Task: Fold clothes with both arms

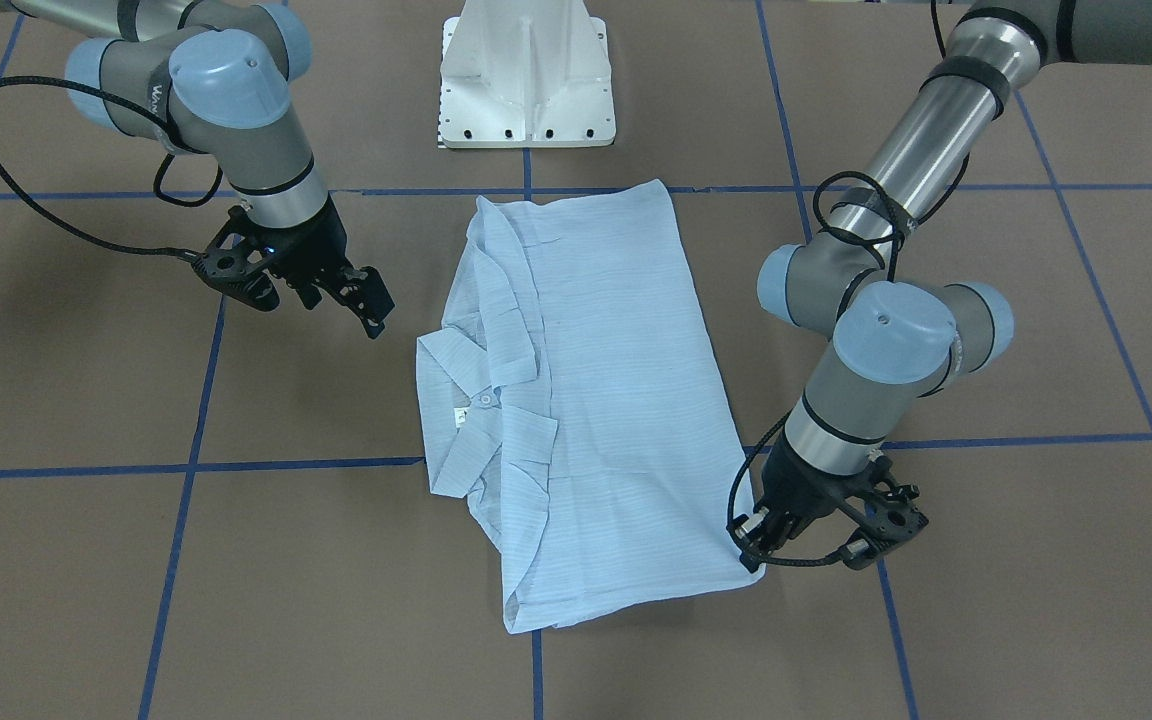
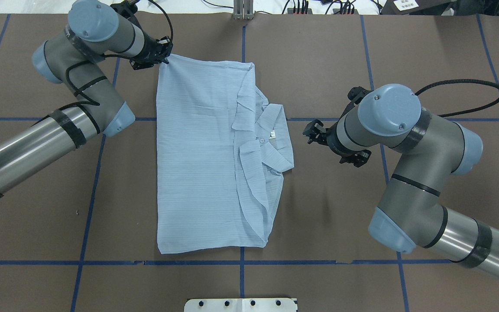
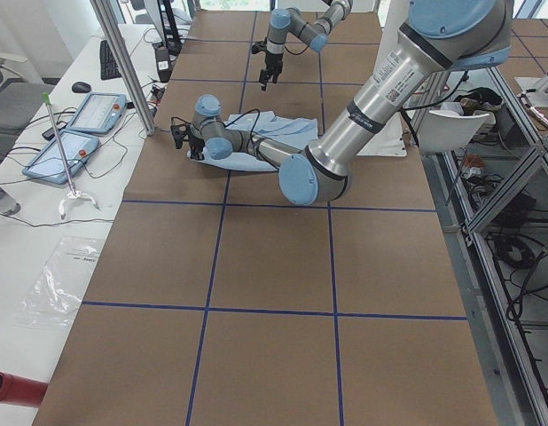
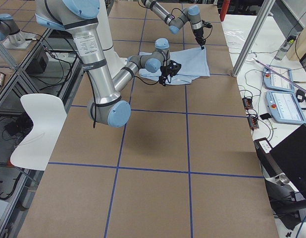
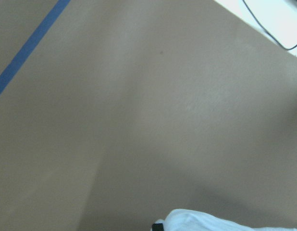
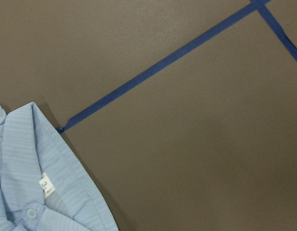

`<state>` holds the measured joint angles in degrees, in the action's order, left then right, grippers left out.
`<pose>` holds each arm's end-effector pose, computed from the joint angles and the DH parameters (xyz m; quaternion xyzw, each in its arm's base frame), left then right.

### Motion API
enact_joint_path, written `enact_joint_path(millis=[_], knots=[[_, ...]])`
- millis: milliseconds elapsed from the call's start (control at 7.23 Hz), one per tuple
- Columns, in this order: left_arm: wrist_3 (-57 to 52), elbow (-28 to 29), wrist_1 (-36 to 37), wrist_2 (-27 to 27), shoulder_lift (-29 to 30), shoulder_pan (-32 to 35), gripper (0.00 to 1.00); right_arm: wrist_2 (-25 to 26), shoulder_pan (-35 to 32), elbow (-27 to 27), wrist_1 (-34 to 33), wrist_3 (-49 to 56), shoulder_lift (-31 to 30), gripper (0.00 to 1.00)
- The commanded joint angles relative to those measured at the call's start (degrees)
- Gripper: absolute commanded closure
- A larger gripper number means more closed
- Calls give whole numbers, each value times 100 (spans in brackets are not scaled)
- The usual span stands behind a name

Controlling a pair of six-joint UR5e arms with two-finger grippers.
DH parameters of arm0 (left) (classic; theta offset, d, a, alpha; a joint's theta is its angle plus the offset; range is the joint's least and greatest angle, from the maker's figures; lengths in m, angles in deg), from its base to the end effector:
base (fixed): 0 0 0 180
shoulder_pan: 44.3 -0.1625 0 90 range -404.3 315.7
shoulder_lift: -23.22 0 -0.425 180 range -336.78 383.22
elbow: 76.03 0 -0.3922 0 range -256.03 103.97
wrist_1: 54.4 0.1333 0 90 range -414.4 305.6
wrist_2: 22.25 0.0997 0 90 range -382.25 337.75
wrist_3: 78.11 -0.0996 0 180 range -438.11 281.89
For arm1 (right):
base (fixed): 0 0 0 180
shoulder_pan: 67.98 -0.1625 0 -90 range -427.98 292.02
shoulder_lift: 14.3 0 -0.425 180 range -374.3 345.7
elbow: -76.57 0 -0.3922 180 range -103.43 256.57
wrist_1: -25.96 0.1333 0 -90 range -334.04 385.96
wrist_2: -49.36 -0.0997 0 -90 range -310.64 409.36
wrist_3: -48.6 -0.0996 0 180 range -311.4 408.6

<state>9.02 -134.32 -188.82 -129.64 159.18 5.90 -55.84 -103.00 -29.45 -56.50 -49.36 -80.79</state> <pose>0.4445 -0.6952 0.3257 0.0984 0.4921 -0.2781 0.8190 -0.4383 -0.4380 0.2951 -0.0253 -0.4132 0.2838 0.8649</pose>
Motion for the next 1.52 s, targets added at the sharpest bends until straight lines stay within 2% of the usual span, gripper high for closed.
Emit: enact_joint_path(millis=[0, 138, 277, 415, 691, 1106, 1383], knots=[[-100, -75, -68, 70, 19, 24, 45, 287, 205, 125, -7, 5, 354, 0], [-117, -878, -76, 52, -556, 33, 45, 620, 476, 291, 1, 5, 635, 0], [-135, -1565, -68, -279, -1093, 42, 45, 876, 740, 354, -42, 40, 829, 0], [-144, -1946, -59, -430, -1394, 50, 46, 1183, 1030, 415, -60, 275, 909, 0], [-396, -2186, -67, -441, -1695, 50, 46, 1624, 1488, 433, -112, 1781, 936, 0], [-531, -2222, -67, -475, -1801, 86, 46, 1660, 1613, 512, -911, 4119, 1479, 0], [-592, -2318, -67, -493, -1932, 86, 46, 1634, 1666, 1020, -982, 4968, 1884, 0]])
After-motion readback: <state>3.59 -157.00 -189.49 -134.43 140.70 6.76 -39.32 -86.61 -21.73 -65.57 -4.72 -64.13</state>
